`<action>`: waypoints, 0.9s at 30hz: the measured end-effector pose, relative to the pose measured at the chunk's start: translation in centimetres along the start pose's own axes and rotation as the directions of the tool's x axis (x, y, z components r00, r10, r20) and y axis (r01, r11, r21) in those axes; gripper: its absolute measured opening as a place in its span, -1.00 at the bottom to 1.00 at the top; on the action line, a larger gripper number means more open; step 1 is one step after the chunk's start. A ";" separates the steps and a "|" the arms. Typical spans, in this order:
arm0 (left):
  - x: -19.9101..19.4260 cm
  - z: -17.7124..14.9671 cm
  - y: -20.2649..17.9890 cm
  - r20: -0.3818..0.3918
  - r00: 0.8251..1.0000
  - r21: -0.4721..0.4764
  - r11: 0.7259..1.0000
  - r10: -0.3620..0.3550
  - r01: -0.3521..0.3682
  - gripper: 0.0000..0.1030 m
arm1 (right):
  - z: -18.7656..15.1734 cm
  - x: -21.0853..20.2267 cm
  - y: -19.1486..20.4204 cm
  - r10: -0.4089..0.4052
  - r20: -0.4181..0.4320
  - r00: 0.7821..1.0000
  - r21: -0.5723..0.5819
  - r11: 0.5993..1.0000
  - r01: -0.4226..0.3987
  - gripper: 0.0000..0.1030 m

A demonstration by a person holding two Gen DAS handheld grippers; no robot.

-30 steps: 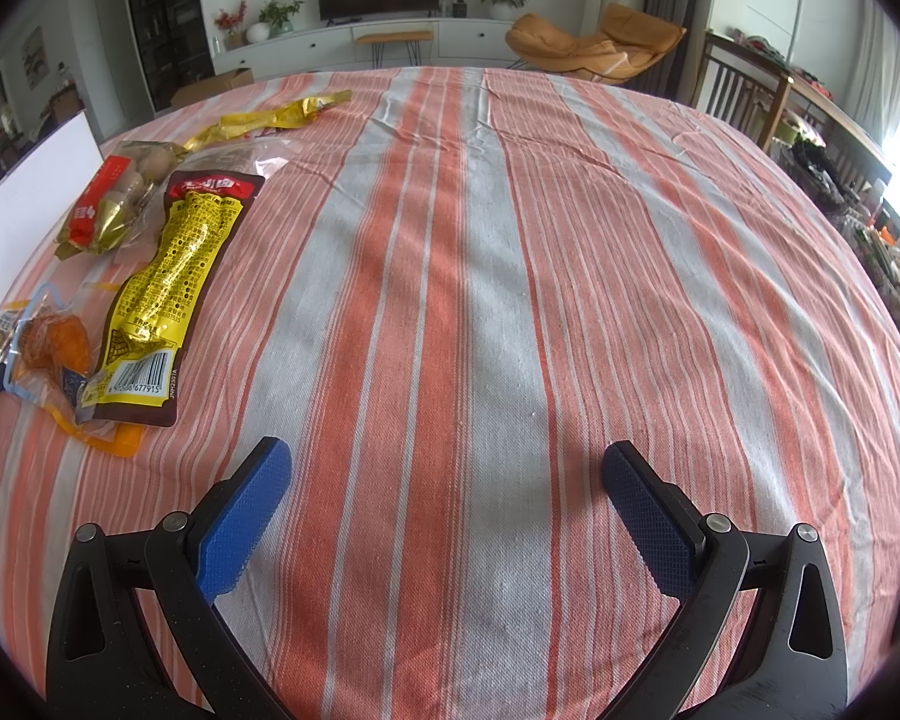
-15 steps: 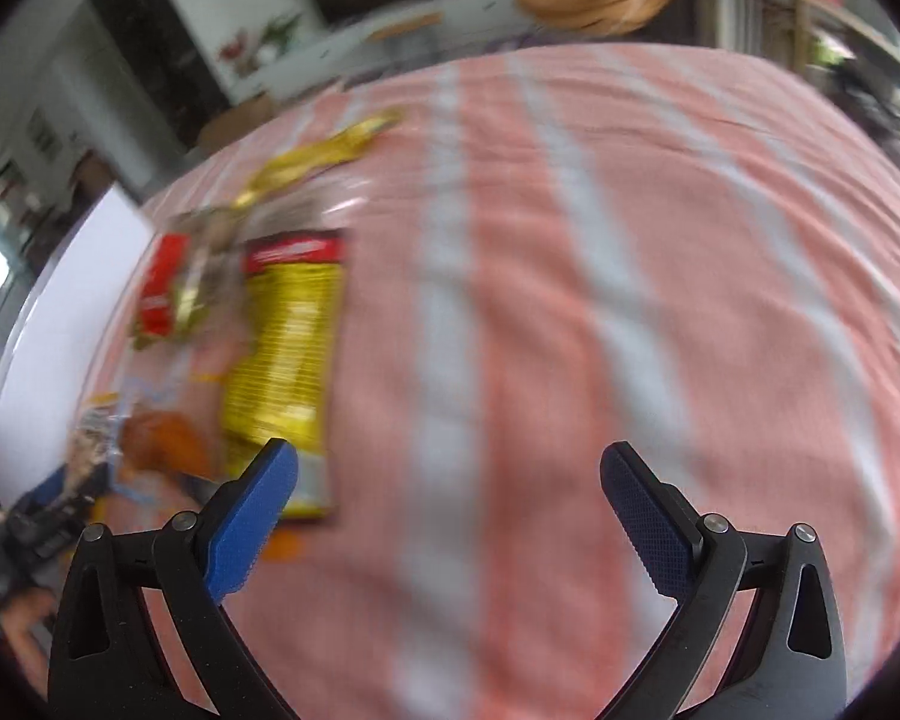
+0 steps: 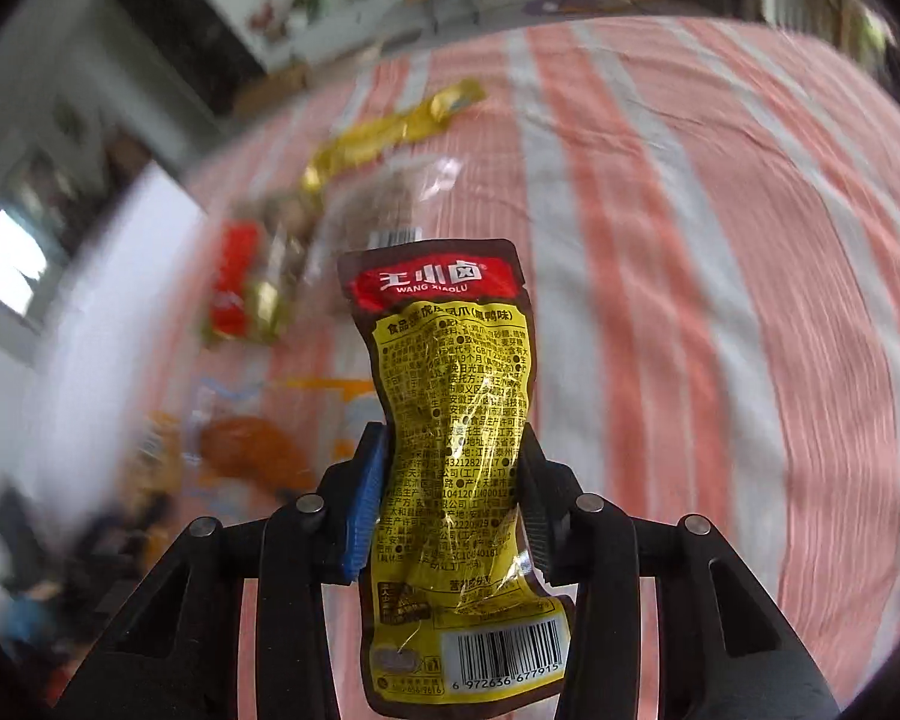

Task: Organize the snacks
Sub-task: 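Carry both packs over the cardboard box and open both grippers to drop them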

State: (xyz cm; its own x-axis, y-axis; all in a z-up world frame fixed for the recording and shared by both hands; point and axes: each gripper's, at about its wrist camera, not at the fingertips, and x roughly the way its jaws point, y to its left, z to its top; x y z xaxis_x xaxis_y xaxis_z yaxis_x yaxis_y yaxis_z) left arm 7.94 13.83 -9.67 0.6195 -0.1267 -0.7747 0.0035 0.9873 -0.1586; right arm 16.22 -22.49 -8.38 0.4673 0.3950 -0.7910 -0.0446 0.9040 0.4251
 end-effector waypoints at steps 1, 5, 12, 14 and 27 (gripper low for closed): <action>-0.3 0.4 -0.5 0.005 1.000 -0.002 1.000 -0.013 0.013 0.10 | -0.3 -1.0 -0.5 0.017 0.015 1.000 0.025 1.000 -0.017 -0.17; -4.3 2.5 0.0 0.058 0.989 -0.086 0.986 -0.138 0.143 0.11 | -0.4 -2.9 1.0 0.068 0.020 0.997 0.047 0.996 -0.069 -0.17; -13.1 6.2 8.6 0.179 0.984 -0.185 0.982 0.001 0.032 0.12 | 1.7 -3.5 18.4 0.310 -0.015 0.951 -0.169 0.936 -0.308 -0.16; -14.3 6.9 12.1 0.176 0.979 -0.217 0.974 0.103 -0.063 0.12 | 1.5 -3.0 24.8 0.378 -0.061 0.924 -0.249 0.891 -0.380 -0.15; -16.5 3.6 17.6 0.119 0.927 -0.243 0.916 0.356 -0.320 0.67 | -3.9 0.9 38.7 0.394 -0.052 0.918 -0.554 0.753 -0.355 0.87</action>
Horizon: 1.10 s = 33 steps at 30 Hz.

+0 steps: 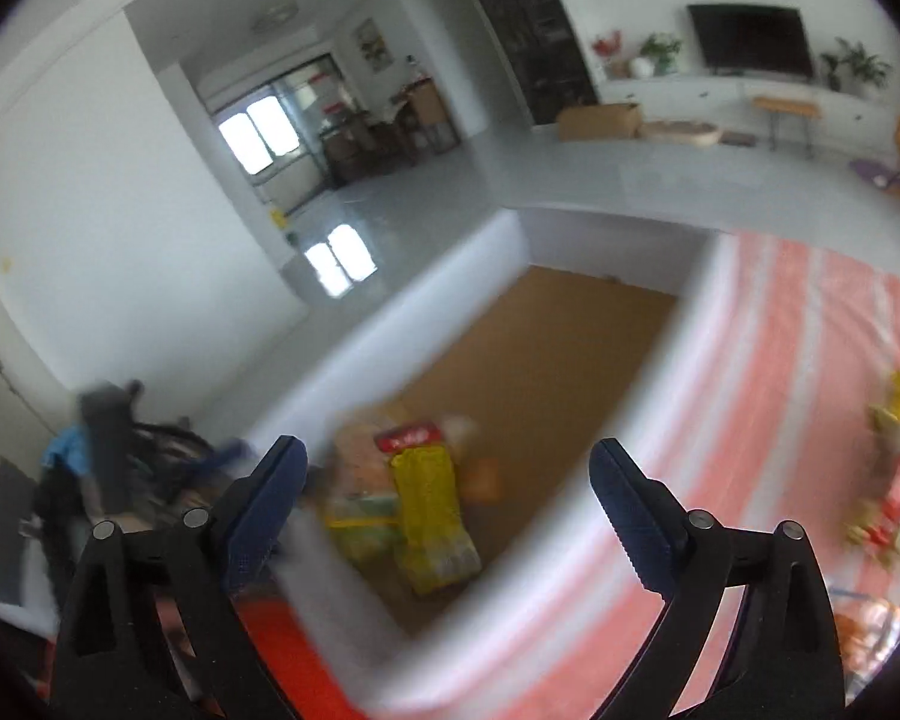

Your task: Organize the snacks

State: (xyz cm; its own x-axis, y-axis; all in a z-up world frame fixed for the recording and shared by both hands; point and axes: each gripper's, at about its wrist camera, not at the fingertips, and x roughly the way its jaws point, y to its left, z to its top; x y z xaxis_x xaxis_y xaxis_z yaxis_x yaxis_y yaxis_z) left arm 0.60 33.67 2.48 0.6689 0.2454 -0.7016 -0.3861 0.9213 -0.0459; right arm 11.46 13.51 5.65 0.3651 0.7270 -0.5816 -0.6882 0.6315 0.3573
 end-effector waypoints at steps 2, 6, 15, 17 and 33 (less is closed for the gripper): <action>-1.5 -1.5 -1.9 -0.001 0.994 0.004 0.994 -0.109 0.109 0.68 | -3.1 -1.8 -3.7 -0.107 0.011 0.994 -0.007 0.994 0.107 0.87; -2.5 -5.4 -10.4 -0.085 0.905 0.057 0.905 -0.416 0.422 1.00 | -11.5 -8.8 -13.1 -0.376 0.052 0.925 0.067 0.926 0.373 0.87; 6.2 -13.1 -27.2 -0.265 0.926 0.399 0.844 -0.269 0.359 0.99 | -23.7 -19.3 -25.6 -0.689 -0.100 0.718 0.277 0.674 0.685 0.88; 7.3 -13.3 -28.3 -0.225 0.947 0.434 0.847 -0.229 0.308 0.99 | -25.1 -19.6 -25.8 -0.690 -0.094 0.717 0.299 0.668 0.682 0.88; 9.9 -13.0 -26.3 -0.220 0.945 0.357 0.882 -0.242 0.309 1.00 | -24.9 -17.0 -27.4 -0.668 -0.181 0.722 0.224 0.687 0.692 0.99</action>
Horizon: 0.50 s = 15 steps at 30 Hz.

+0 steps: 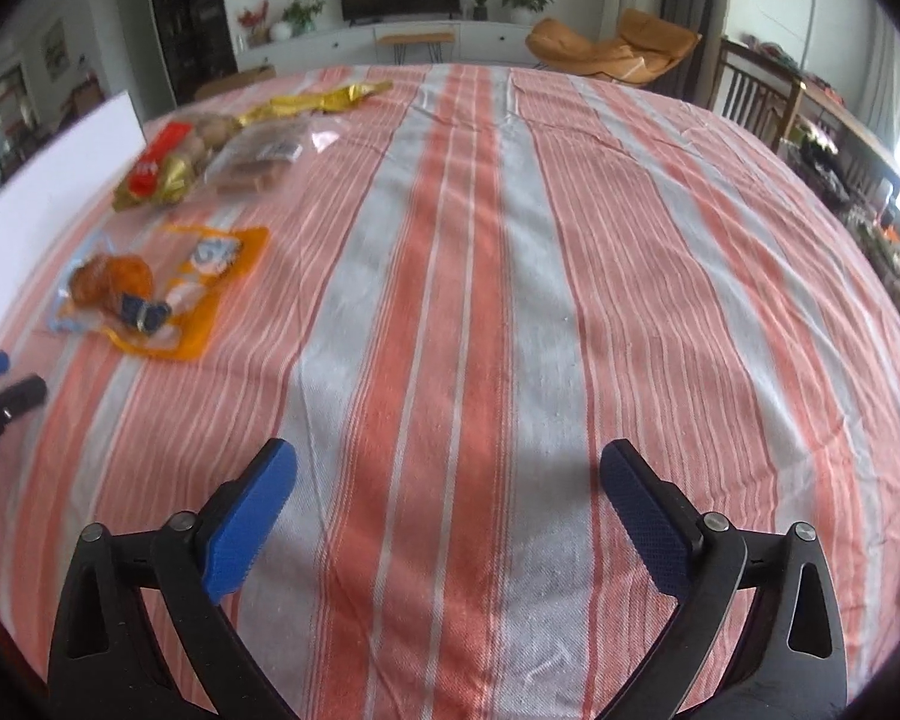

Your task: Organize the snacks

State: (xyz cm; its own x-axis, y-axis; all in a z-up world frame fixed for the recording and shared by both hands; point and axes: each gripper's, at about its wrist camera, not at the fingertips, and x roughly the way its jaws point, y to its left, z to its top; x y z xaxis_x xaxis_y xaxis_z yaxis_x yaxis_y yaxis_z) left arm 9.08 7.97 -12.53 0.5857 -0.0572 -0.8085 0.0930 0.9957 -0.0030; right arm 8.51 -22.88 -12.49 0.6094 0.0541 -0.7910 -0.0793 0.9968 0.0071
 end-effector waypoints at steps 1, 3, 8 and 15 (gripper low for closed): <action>0.0 0.0 0.0 0.000 1.000 0.000 1.000 0.000 0.000 1.00 | -0.1 0.0 -0.2 0.003 0.000 1.000 0.002 1.000 -0.003 0.99; 0.0 0.0 0.0 0.000 1.000 0.000 1.000 0.000 0.000 1.00 | -0.2 -0.1 -0.3 0.005 -0.001 1.000 0.003 1.000 -0.005 0.99; 0.1 0.1 0.0 -0.001 1.000 0.000 1.000 -0.002 0.002 1.00 | -0.2 -0.1 -0.3 0.005 0.000 1.000 0.004 1.000 -0.005 0.99; -1.1 -0.7 1.9 -0.006 0.999 0.031 0.999 -0.042 0.042 1.00 | 1.5 -0.7 1.4 0.187 -0.003 0.982 -0.077 0.979 -0.186 0.97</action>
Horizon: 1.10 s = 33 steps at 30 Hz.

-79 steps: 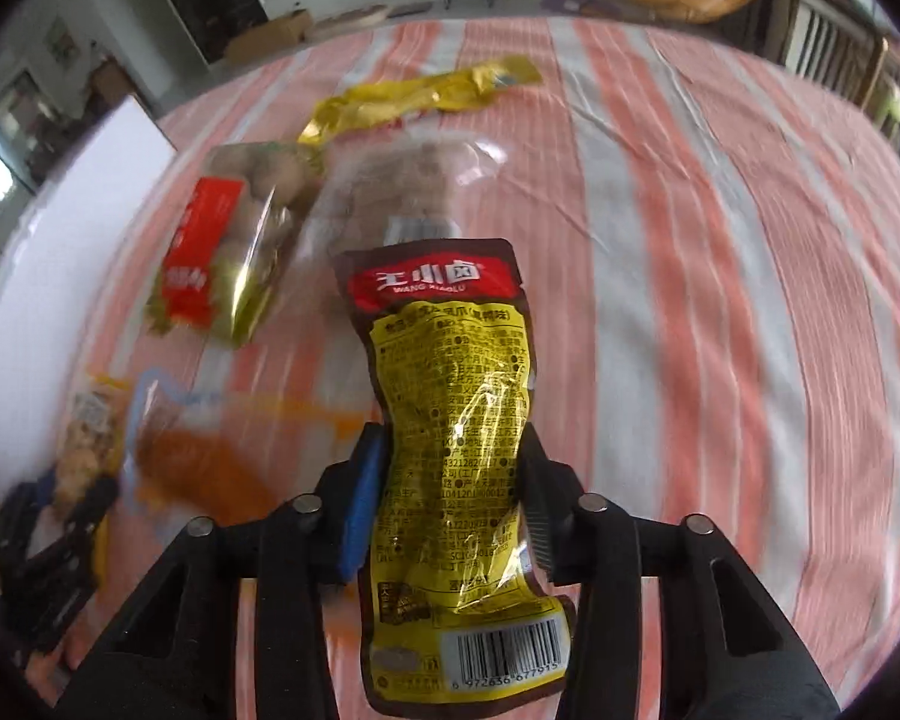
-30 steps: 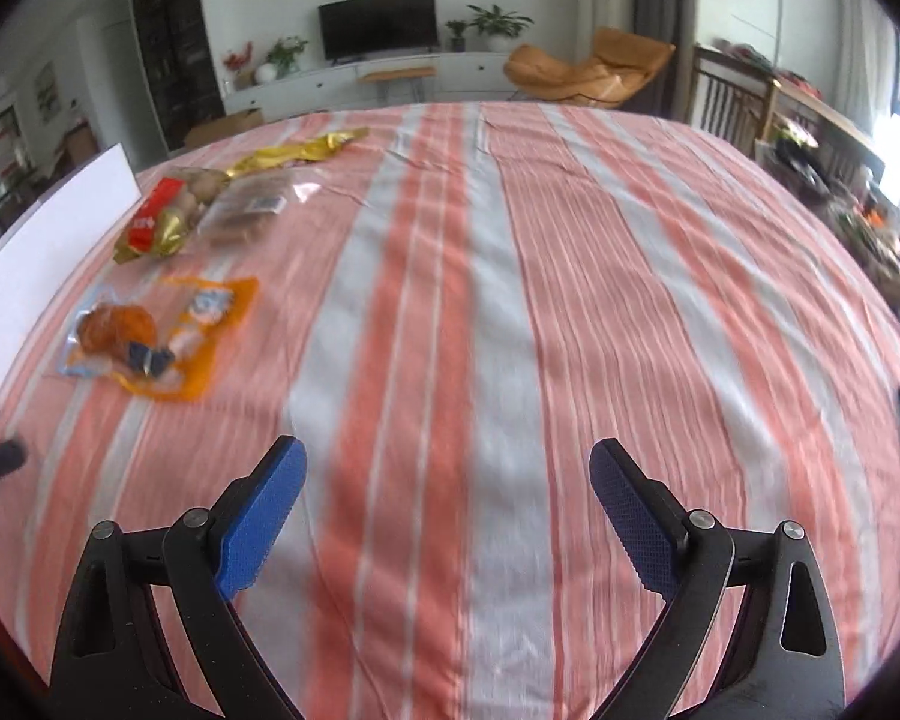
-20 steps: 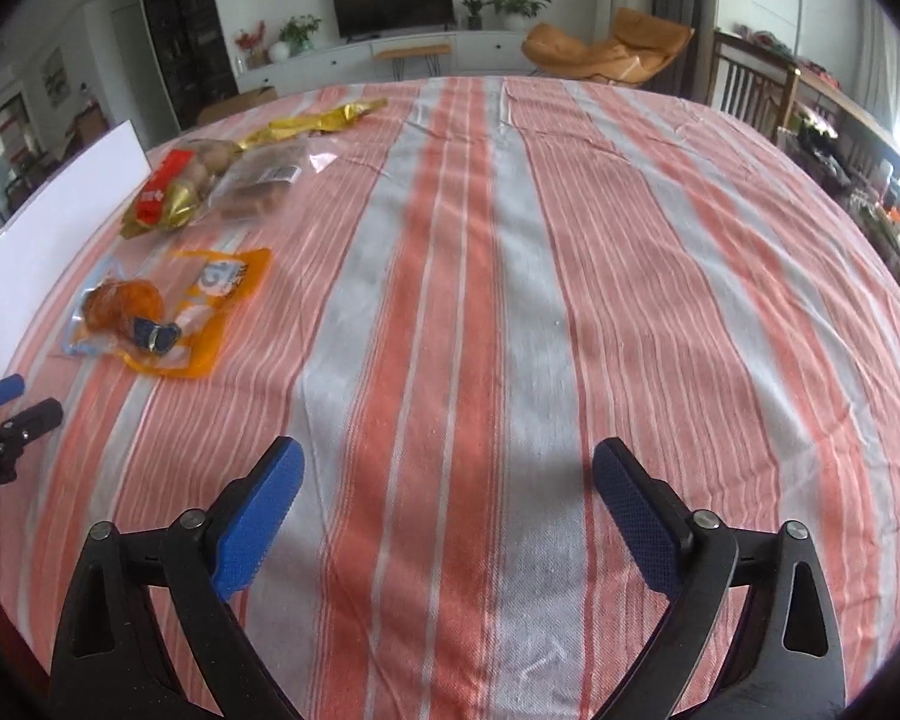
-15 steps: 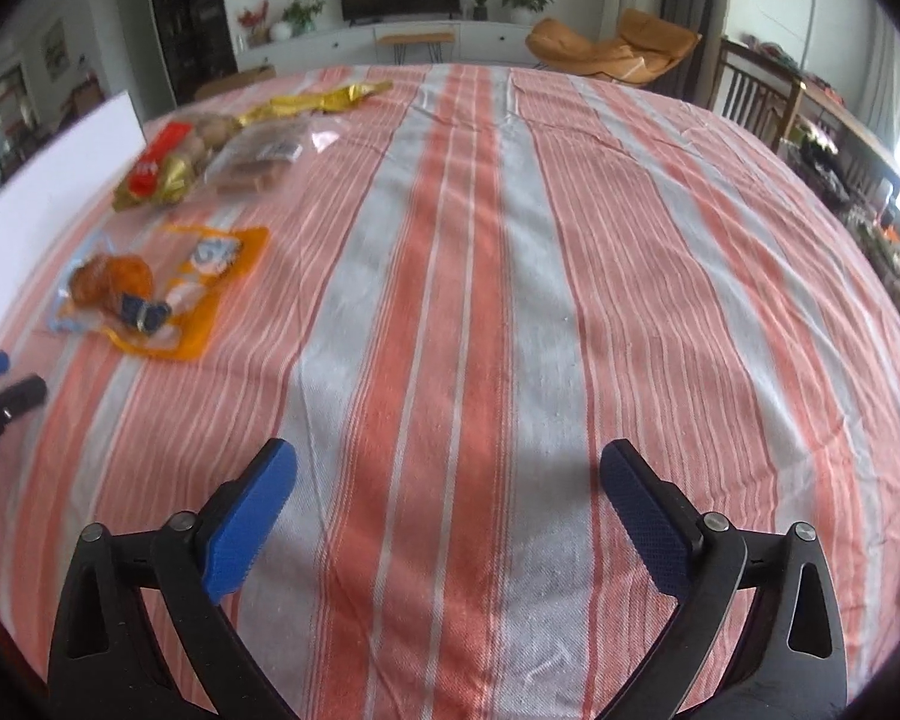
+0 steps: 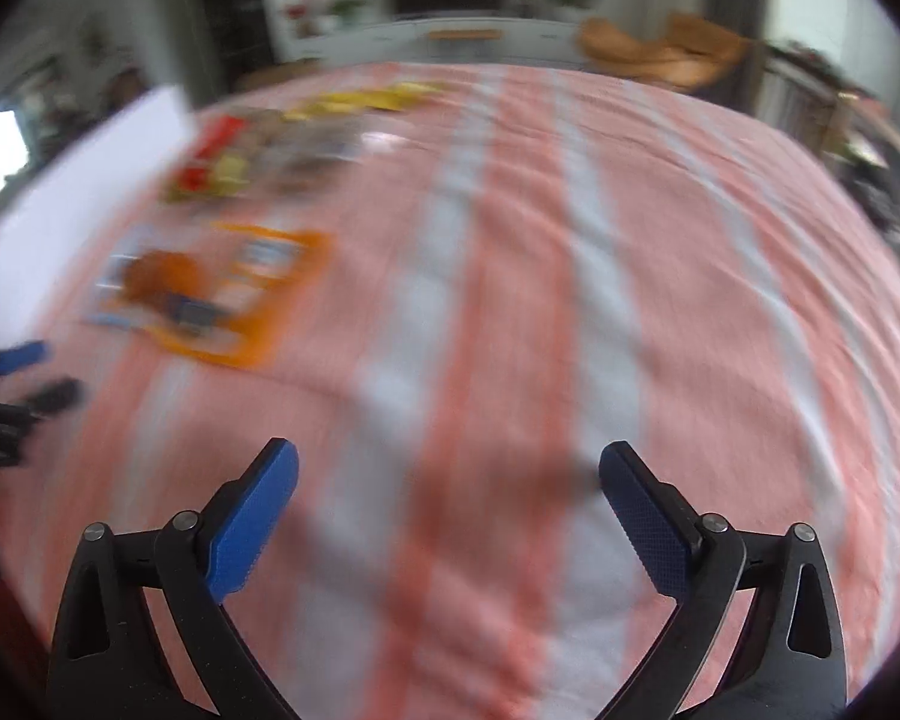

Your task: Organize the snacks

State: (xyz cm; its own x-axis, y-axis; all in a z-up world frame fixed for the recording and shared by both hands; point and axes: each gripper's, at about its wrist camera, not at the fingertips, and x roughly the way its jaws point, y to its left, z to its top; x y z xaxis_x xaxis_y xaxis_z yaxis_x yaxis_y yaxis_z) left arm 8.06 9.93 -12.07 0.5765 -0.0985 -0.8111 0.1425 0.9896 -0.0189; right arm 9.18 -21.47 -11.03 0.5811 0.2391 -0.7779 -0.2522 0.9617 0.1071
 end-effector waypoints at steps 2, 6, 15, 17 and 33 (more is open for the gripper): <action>-0.1 0.0 0.2 0.007 1.000 -0.016 1.000 -0.007 0.007 1.00 | 2.3 -0.1 2.7 0.086 0.010 0.996 -0.137 0.987 -0.084 0.97; 0.1 0.1 -0.3 0.002 1.000 -0.001 1.000 0.008 -0.008 1.00 | 7.2 3.0 8.5 0.192 -0.092 0.977 -0.402 0.891 -0.212 0.97; 0.2 0.1 -0.4 0.004 1.000 -0.002 1.000 0.008 -0.008 1.00 | 7.8 9.4 13.1 0.248 -0.274 0.929 -0.501 0.788 -0.358 0.90; 0.2 0.1 -0.4 0.006 1.000 0.000 1.000 0.010 -0.010 1.00 | 6.4 8.1 12.9 0.196 -0.238 0.951 -0.514 0.806 -0.294 0.64; 0.3 0.1 -0.5 0.006 1.000 -0.002 1.000 0.016 -0.016 1.00 | 1.5 0.8 -5.1 -0.183 0.013 0.983 0.096 0.979 0.181 0.36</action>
State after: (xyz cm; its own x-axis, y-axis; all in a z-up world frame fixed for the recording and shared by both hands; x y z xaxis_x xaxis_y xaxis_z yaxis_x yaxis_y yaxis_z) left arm 8.28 9.38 -12.21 0.5832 -0.0834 -0.8080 0.1317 0.9913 -0.0072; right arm 12.07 -26.01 -11.28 0.6274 0.0608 -0.7764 -0.0679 0.9974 0.0233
